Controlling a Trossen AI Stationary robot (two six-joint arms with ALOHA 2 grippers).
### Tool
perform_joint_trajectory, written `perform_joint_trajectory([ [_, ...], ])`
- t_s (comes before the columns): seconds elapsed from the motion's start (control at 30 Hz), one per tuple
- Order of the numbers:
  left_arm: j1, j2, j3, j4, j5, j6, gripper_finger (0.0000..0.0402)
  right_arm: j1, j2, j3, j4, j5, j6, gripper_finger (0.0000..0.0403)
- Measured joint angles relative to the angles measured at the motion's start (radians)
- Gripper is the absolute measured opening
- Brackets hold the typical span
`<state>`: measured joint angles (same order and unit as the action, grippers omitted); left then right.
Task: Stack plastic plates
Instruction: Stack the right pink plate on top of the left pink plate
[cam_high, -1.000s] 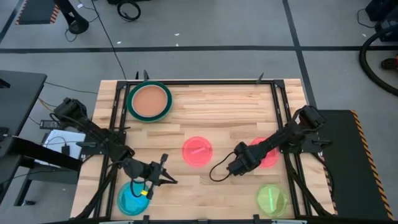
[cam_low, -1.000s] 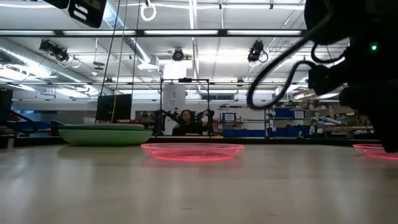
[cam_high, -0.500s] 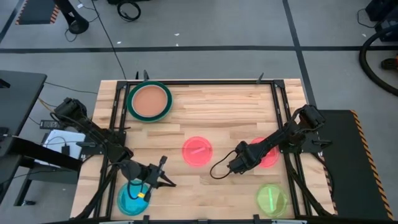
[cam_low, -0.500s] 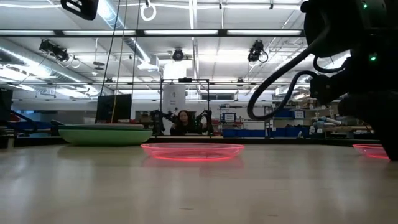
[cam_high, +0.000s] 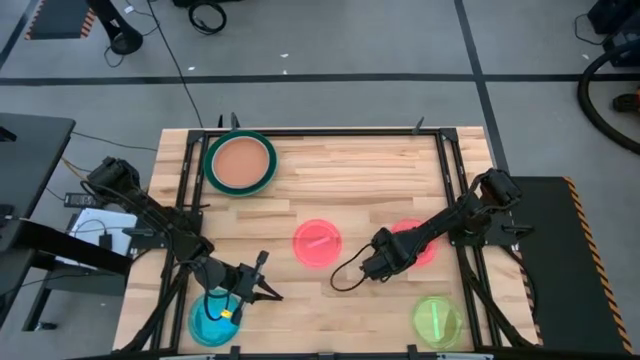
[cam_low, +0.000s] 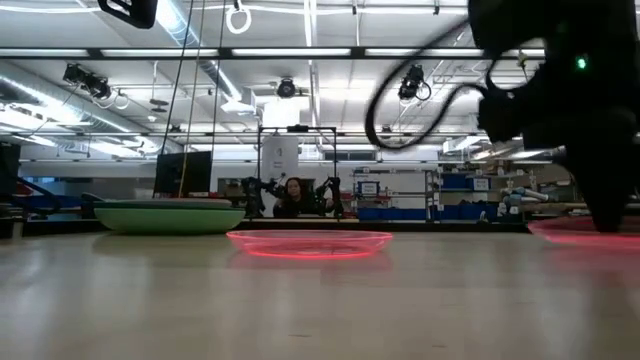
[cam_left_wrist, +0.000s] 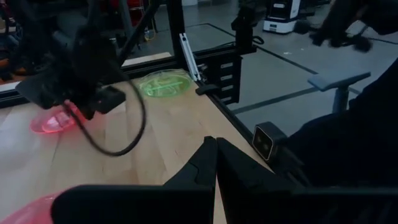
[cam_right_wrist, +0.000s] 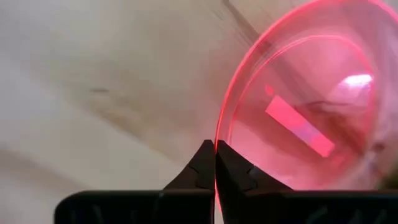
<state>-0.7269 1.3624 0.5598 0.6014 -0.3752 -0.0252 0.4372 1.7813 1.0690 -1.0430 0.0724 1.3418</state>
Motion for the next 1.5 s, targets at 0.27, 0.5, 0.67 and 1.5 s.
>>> perform_joint_trajectory([
  [0.27, 0.001, 0.032, 0.001, 0.005, -0.027, 0.01, 0.0016, 0.028, 0.0, 0.268, 0.099, 0.15, -0.483, 0.0008],
  [0.5, -0.017, 0.008, 0.013, -0.143, -0.03, -0.138, 0.0016, 0.058, 0.001, 0.296, 0.411, 0.214, -1.236, 0.0008],
  [0.67, -0.097, -0.083, 0.164, -0.683, -0.062, -0.444, 0.0016, -0.001, 0.001, 0.256, 0.489, 0.217, -1.445, 0.0008],
  [1.5, -0.284, -0.047, 0.267, -1.049, -0.28, -0.75, 0.0016, -0.067, 0.261, 0.323, 0.425, 0.325, -1.817, 0.0021],
])
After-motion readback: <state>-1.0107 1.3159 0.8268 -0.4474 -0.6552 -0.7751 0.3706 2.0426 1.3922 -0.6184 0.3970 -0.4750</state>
